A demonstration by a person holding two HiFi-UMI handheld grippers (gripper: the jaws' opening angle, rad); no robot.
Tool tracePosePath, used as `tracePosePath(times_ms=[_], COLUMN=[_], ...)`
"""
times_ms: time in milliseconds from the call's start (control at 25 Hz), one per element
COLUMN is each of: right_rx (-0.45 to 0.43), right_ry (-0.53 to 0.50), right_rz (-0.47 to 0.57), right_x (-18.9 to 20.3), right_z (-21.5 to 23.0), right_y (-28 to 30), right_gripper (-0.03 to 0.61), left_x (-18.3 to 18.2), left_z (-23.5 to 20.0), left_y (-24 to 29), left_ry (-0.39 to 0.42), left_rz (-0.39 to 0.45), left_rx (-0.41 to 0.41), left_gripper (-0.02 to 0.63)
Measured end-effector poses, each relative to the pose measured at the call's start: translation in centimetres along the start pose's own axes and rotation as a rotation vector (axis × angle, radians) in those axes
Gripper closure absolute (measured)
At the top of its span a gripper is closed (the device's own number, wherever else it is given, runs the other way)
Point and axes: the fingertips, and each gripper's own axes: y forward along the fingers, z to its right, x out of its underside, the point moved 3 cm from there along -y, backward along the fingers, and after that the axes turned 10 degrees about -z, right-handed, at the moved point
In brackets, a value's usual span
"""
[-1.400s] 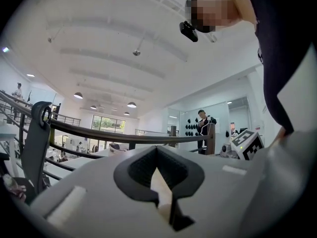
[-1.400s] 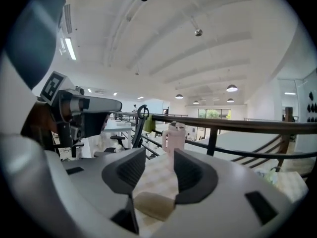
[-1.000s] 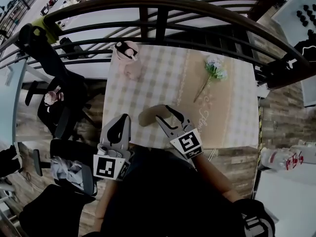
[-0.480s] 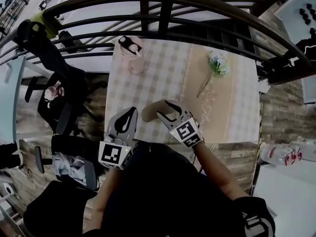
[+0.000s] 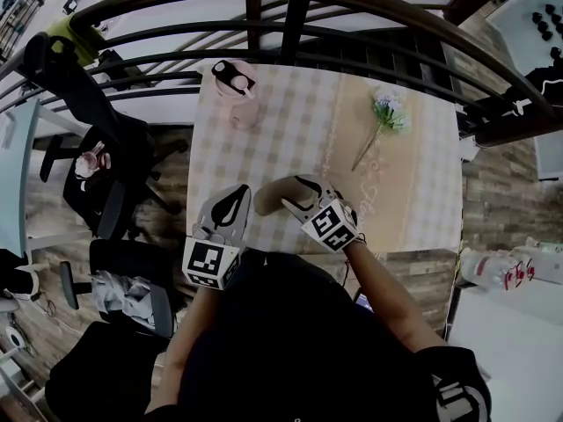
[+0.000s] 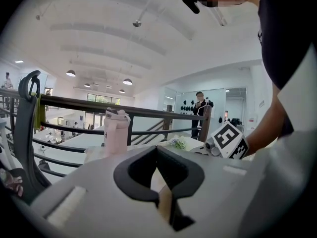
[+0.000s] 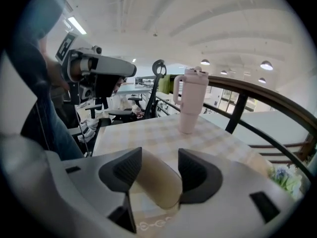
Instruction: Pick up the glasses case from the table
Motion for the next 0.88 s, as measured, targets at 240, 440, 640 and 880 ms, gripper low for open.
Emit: tracePosePath(times_ms=[240, 440, 640, 880], right_rx=[-0.058, -0.108, -0.161, -0.201], right_ry=[-0.203, -0.332, -0.423, -0.509], right_rz=[-0.115, -0.192, -0.264, -0.328], right_x=[0.9, 1.7, 2.5, 3.3], right_z=[-1.3, -2.2, -2.8, -3.0], right_y=[1.7, 2.9, 4.0, 5.1], right_gripper=[0.35, 0.323, 0.298, 0.269], left_x=[0.8, 1.1, 1.2, 1.5], left_z=[-0.2, -0.5, -0.8, -1.1], left_y=[0.5, 0.8, 0.9, 1.1], left_ry=[-0.006, -0.014, -0.018, -0.026], left_rz=[-0.025, -0.036, -0.044, -0.052], left_rx=[0.009, 0.012, 0.012, 0.008], left_gripper=[0.604, 0.604, 0.604, 0.604])
